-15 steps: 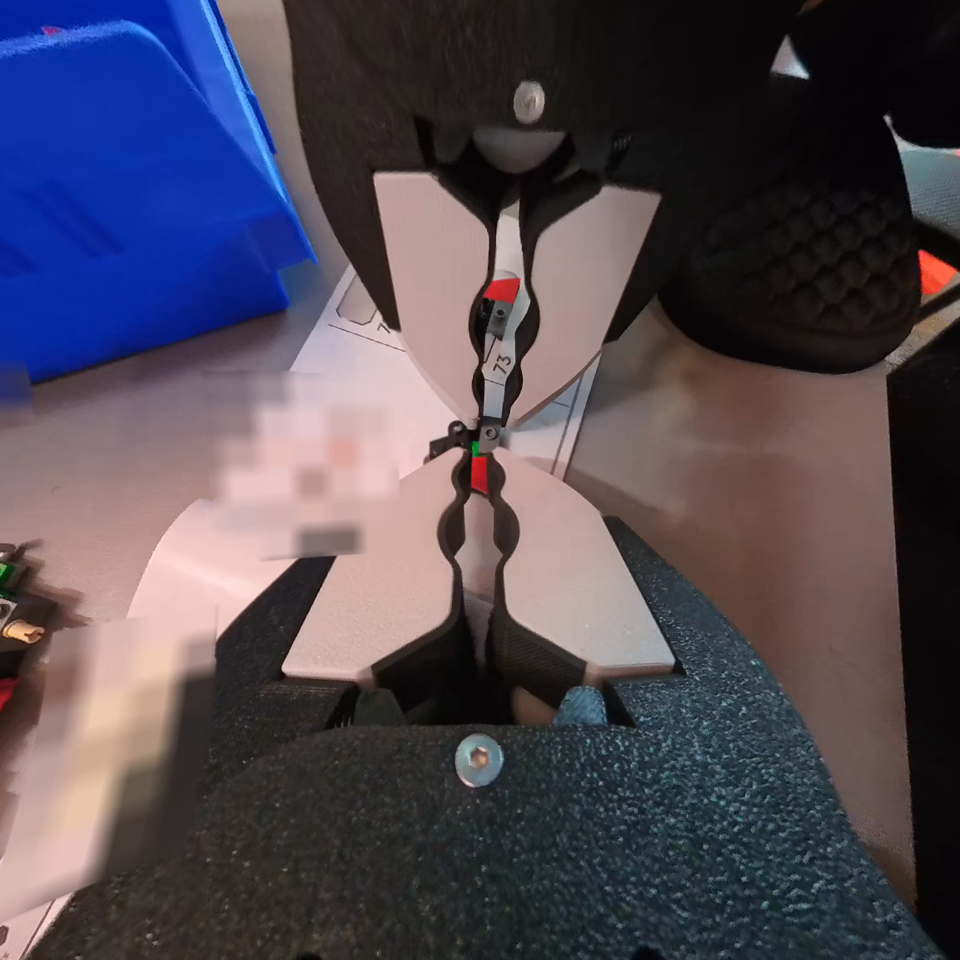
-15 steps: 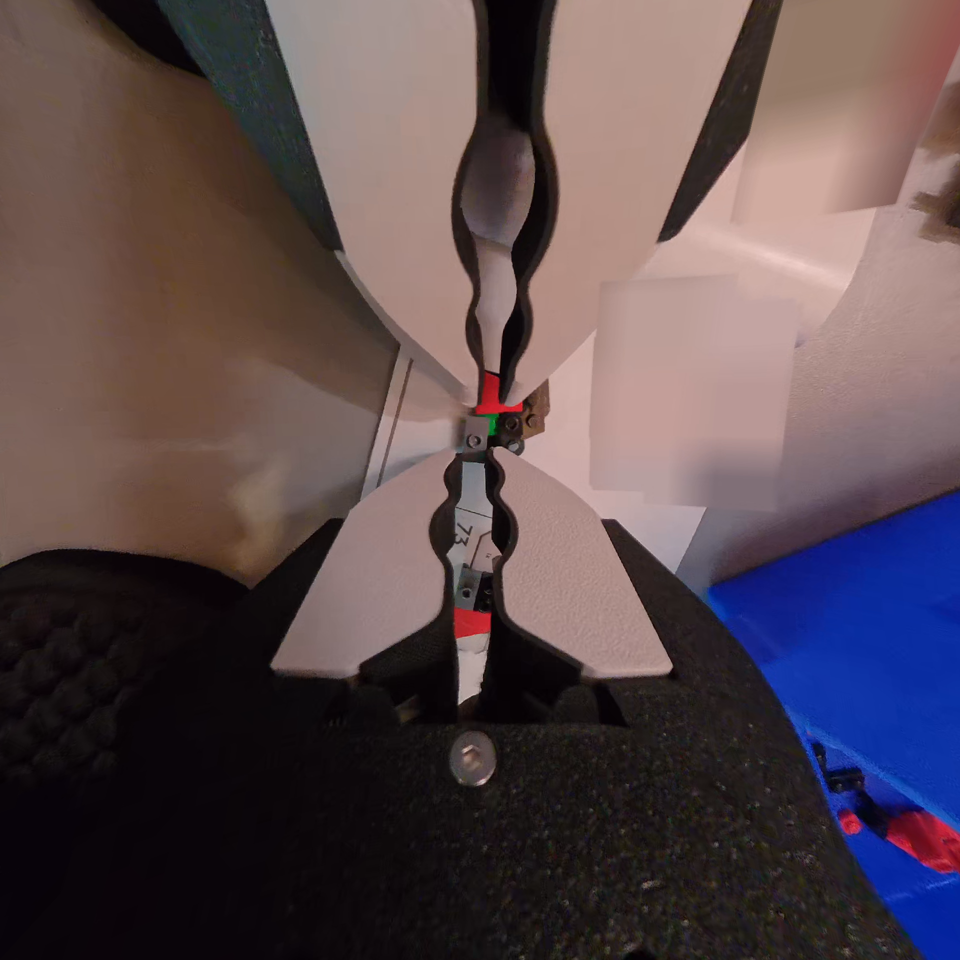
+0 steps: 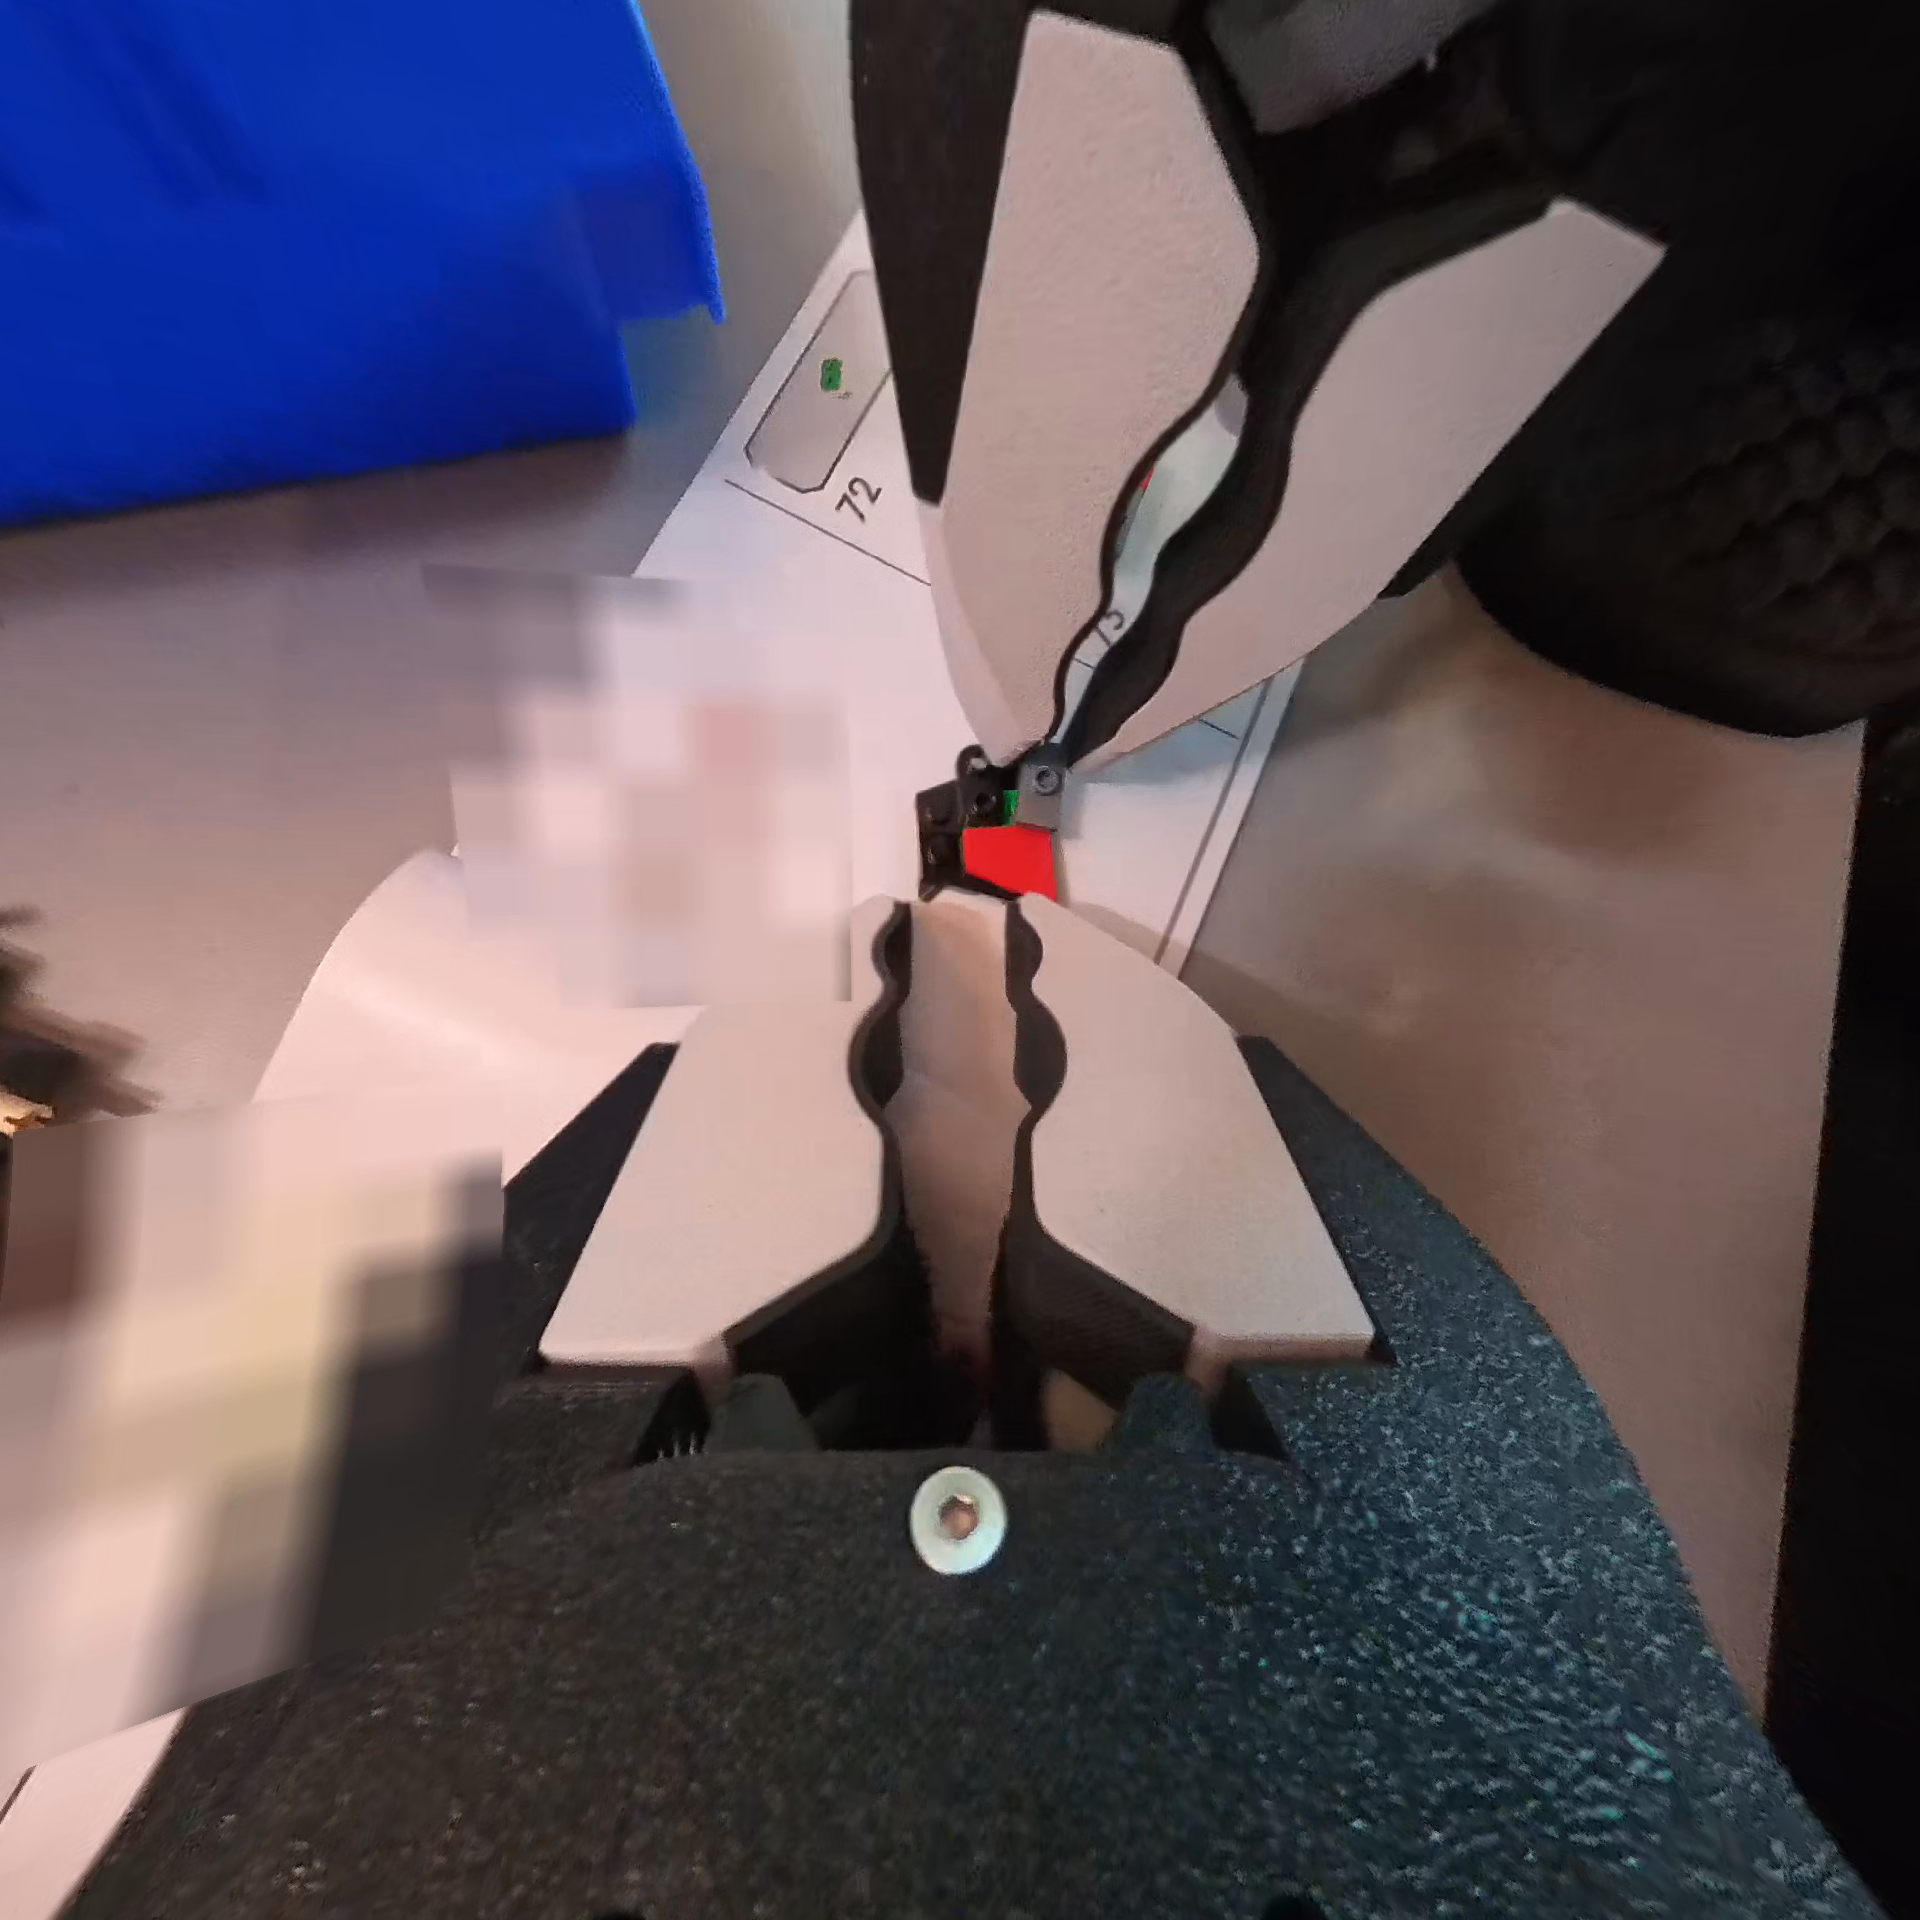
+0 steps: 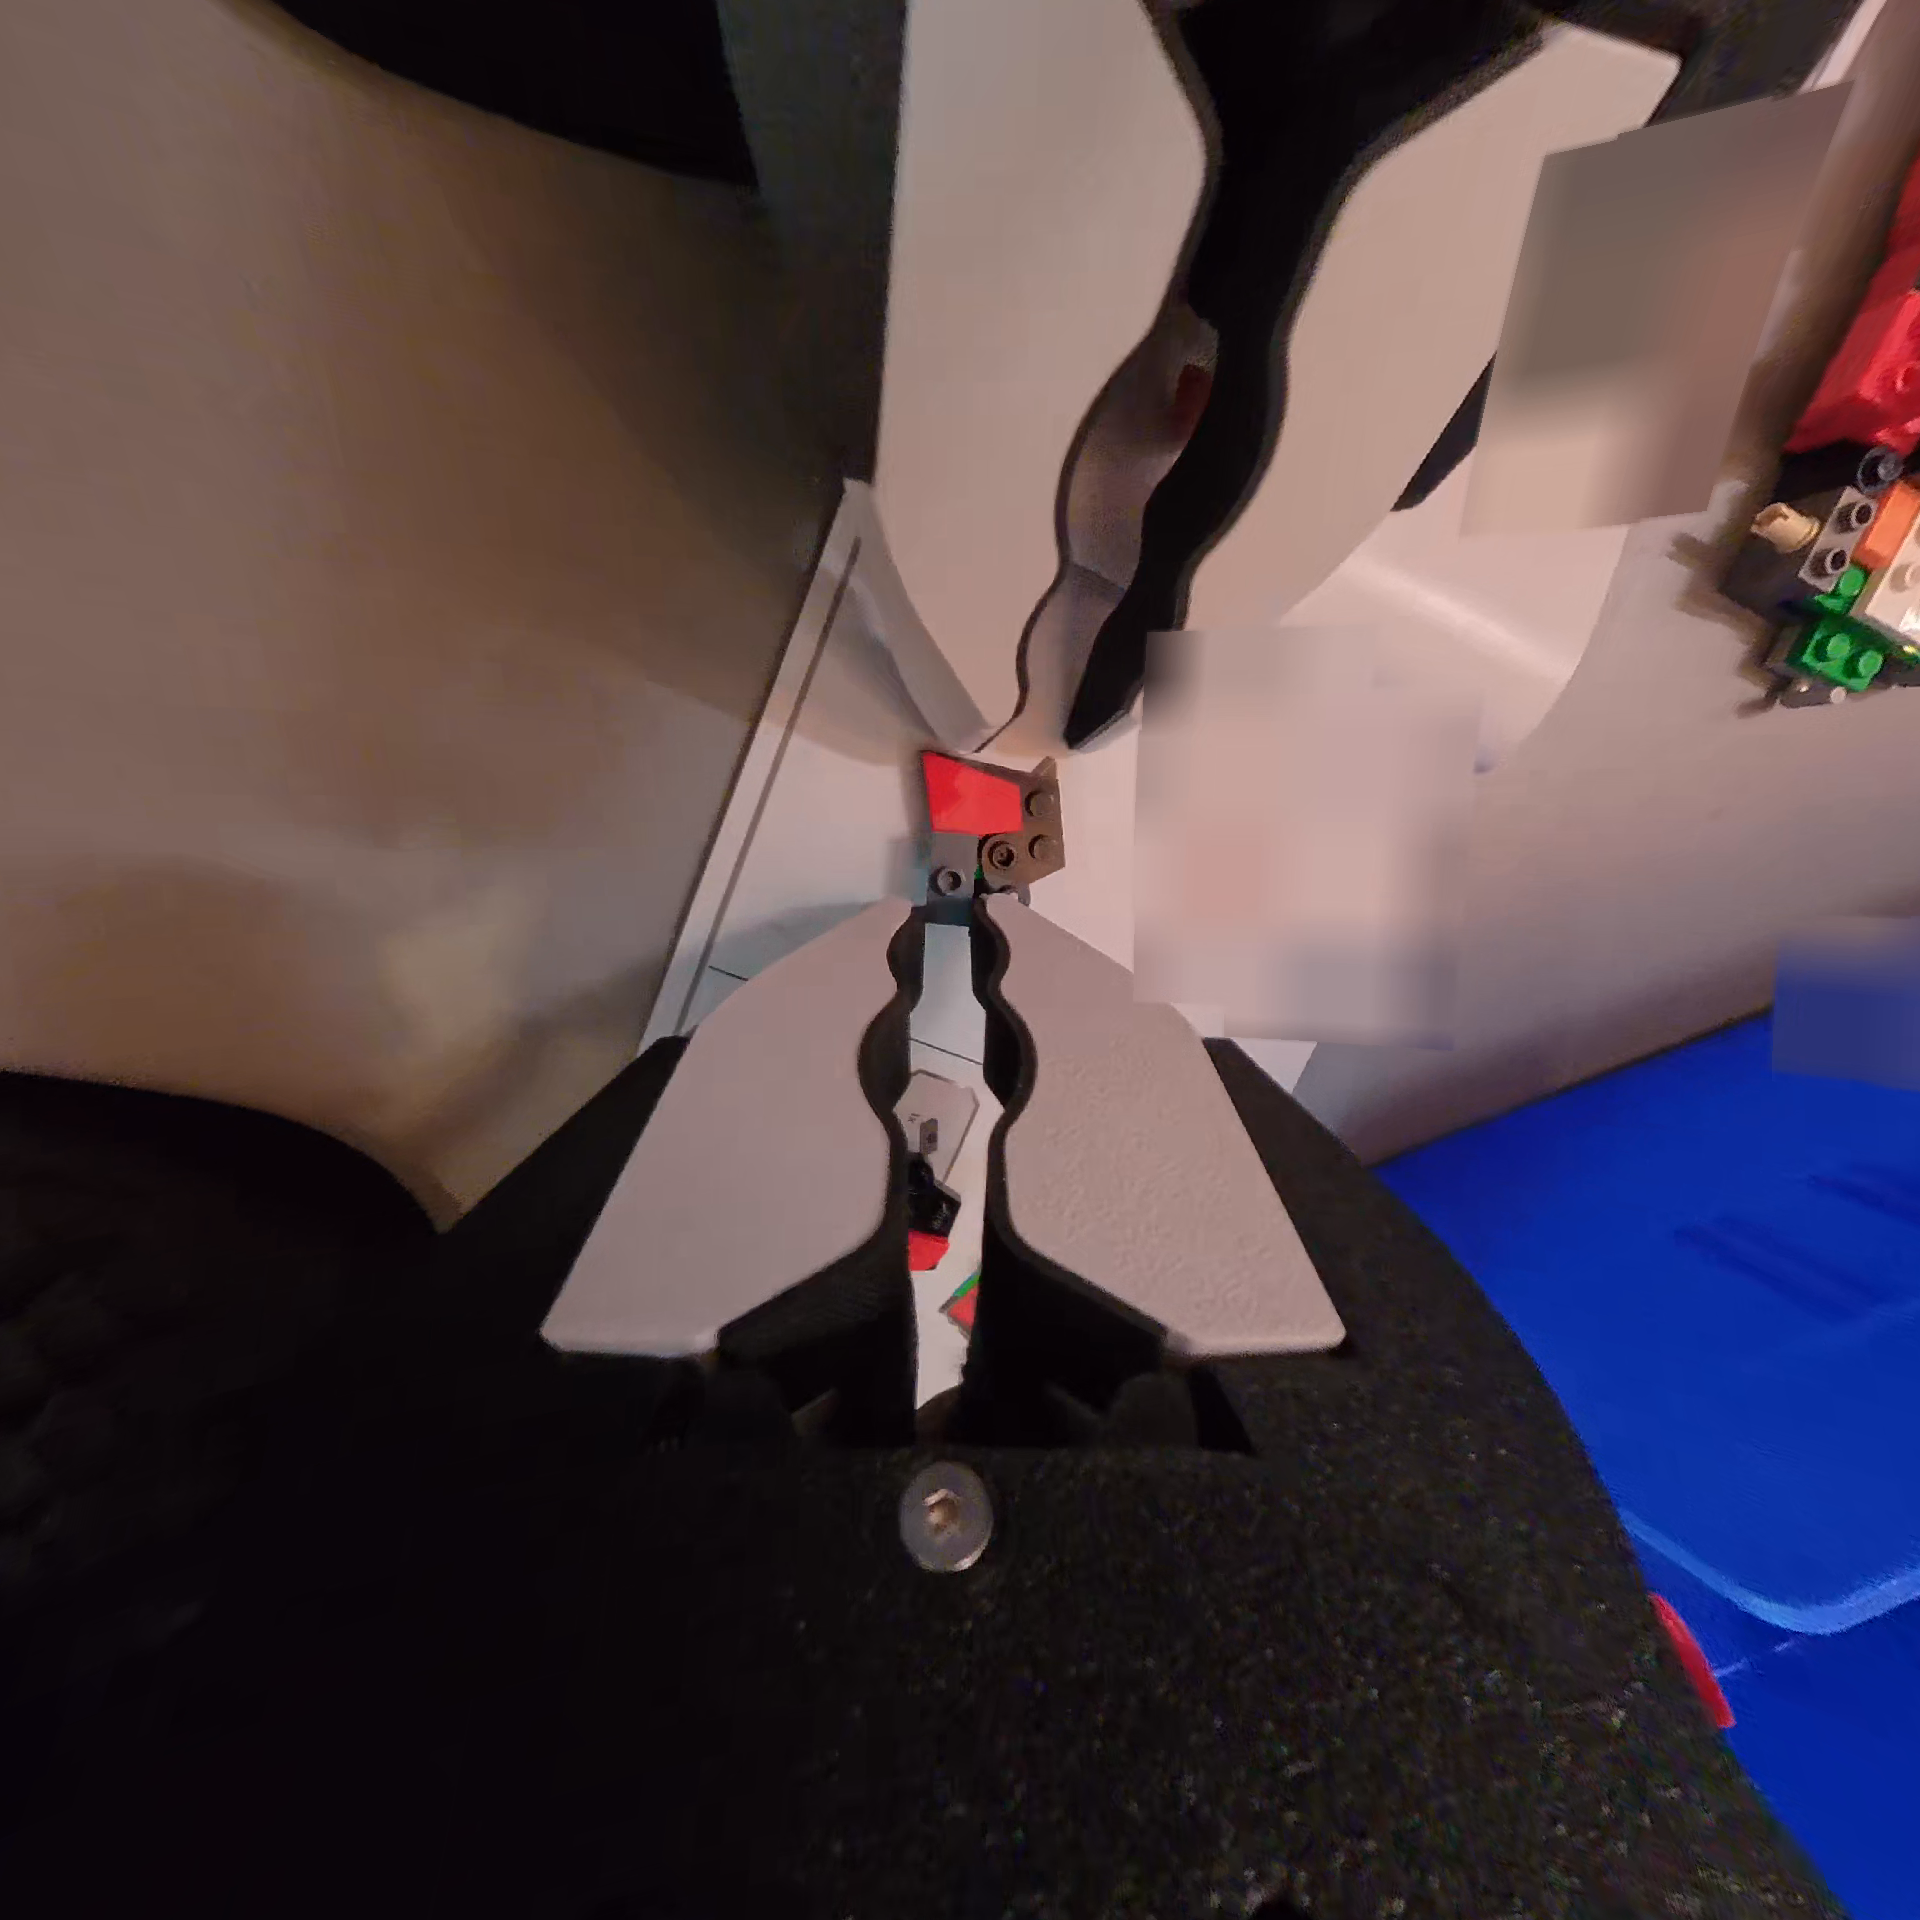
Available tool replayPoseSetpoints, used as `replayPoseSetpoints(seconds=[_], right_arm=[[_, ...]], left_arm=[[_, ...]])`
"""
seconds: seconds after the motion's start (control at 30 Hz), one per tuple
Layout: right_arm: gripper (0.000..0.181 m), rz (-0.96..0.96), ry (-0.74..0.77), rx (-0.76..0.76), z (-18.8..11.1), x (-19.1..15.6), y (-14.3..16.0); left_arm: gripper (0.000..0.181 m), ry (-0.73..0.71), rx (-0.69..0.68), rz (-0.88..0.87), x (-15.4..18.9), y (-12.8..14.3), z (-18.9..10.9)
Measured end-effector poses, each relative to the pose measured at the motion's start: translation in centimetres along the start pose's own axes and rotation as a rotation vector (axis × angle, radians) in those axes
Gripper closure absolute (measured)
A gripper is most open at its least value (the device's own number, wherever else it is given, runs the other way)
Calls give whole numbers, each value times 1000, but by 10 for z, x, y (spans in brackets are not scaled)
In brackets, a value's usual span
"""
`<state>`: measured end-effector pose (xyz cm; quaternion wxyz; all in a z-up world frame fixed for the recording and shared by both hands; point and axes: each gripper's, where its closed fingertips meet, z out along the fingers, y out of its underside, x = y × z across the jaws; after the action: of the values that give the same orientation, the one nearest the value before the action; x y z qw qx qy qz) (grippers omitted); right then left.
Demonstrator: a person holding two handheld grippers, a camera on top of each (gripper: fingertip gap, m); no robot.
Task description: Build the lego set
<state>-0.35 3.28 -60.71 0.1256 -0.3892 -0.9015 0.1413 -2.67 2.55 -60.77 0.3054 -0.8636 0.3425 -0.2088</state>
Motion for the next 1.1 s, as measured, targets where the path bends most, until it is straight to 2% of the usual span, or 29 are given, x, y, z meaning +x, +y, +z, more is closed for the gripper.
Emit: replayPoseSetpoints(seconds=[0.57,1.1], right_arm=[[172,-222,139,18,0,3,0],[171,-235,209,50,-1,9,-1]], left_arm=[[173,42,-7,15,6,1,1],[174,53,-9,17,7,1,2]])
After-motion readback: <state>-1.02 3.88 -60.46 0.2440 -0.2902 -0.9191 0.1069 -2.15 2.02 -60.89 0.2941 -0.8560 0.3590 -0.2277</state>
